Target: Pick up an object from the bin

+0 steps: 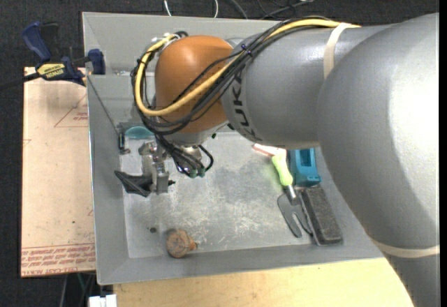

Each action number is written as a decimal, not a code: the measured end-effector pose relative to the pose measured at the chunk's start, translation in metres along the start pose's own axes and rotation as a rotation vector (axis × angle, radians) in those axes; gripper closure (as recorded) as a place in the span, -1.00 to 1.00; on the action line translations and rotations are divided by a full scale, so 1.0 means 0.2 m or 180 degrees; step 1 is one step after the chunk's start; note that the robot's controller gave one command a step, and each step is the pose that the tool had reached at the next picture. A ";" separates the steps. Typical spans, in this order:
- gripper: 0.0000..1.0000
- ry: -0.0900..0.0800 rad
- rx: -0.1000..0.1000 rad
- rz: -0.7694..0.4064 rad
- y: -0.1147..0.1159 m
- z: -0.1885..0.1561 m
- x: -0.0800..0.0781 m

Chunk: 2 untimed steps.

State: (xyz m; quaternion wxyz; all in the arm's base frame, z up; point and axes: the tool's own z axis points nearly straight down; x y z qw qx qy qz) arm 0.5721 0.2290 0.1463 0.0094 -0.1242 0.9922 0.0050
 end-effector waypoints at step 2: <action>1.00 -0.0015 -0.0003 0.0042 0.01 -0.77 -0.02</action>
Offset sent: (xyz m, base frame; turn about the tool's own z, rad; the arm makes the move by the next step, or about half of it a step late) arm 0.0002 0.0002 0.2588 0.0991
